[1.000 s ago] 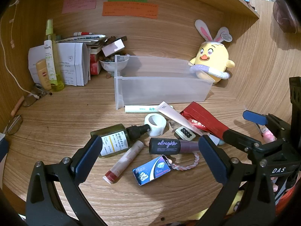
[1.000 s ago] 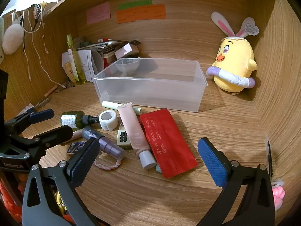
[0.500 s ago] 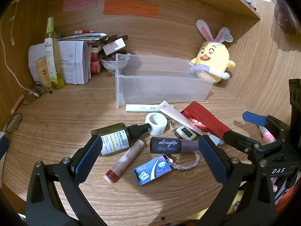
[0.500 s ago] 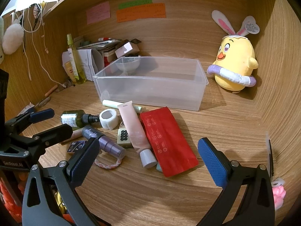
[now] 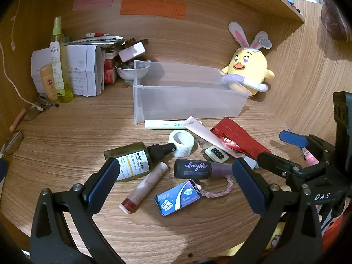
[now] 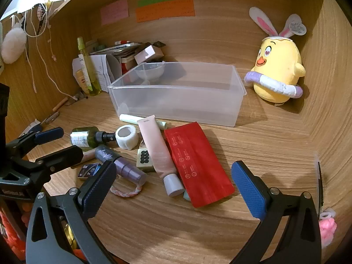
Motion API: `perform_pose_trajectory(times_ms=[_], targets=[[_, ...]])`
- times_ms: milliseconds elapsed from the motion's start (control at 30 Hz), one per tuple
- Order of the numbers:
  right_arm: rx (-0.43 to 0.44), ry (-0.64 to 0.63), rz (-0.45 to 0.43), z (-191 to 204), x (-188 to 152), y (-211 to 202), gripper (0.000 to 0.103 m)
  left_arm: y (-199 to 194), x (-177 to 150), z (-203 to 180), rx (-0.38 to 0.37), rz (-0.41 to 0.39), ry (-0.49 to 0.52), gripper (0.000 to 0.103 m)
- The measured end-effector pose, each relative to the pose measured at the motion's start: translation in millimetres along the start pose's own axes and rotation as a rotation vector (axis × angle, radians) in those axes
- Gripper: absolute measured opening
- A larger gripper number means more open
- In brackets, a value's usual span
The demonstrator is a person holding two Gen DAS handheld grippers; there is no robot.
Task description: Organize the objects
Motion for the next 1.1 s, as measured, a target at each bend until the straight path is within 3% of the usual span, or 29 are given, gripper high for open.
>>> perform_pose_trajectory(times_ms=[300, 533, 700, 967, 1100], targets=[[0.007, 0.000, 0.031, -4.4, 2.6, 15.0, 0.103, 6.6, 2.5, 9.5, 0.008, 0.013, -0.014, 0.103], [-0.020, -0.023, 0.067, -15.5, 4.6, 30.7, 0.103, 12.5, 12.1, 39.3, 0.069, 0.017, -0.045, 0.103], [-0.031, -0.018, 0.099, -29.2, 4.3, 39.8, 0.103, 29.2, 11.9, 62.3, 0.102, 0.072, -0.069, 0.103], [-0.029, -0.037, 0.188, -44.0, -0.3, 62.5, 0.103, 56.2, 0.8, 70.4, 0.021, 0.210, -0.137, 0.103], [0.000, -0.059, 0.223, -44.3, -5.2, 74.7, 0.102, 57.0, 0.2, 70.1, 0.011, 0.218, -0.148, 0.103]])
Point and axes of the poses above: each gripper's, at about its wrist camera, not at the fingertips, and y roughly the way its jaws point, z to its left, x to its top, the point moved 9 cm from there along y, roughly the way its jaws point, and after that the axes turned 8 degrees about -y, right-handed, at the moved point
